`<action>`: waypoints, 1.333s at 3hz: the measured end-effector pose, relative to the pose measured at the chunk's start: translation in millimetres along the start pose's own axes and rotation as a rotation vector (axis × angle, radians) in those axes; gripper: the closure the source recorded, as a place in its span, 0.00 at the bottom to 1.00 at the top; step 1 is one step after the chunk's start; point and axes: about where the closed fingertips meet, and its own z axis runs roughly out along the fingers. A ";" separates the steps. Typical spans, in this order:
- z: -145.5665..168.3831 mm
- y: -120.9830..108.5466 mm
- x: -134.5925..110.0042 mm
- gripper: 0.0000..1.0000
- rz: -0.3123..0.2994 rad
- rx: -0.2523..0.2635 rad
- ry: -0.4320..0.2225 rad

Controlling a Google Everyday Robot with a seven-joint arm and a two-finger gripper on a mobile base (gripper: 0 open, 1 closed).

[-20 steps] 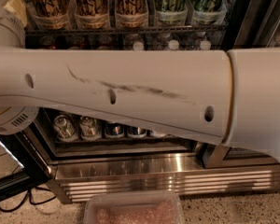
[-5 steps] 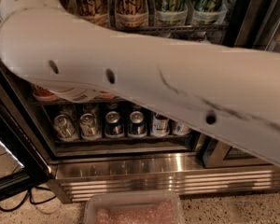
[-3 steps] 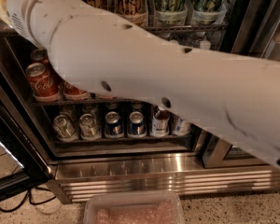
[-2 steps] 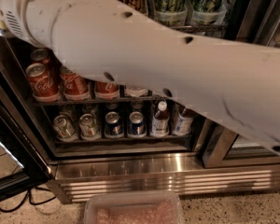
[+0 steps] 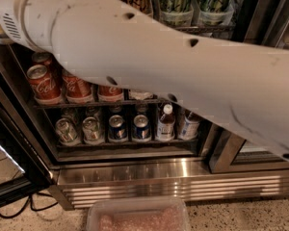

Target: Pick redbull can from top shelf of fridge

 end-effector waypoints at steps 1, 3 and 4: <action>3.1 1.8 0.1 1.00 -0.005 -0.015 0.011; -35.4 -1.2 32.6 1.00 0.149 0.054 0.050; -80.2 -12.4 22.7 1.00 0.204 0.108 -0.035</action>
Offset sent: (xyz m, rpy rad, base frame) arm -0.0071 -0.0761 -0.0873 0.0169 0.2021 -0.0105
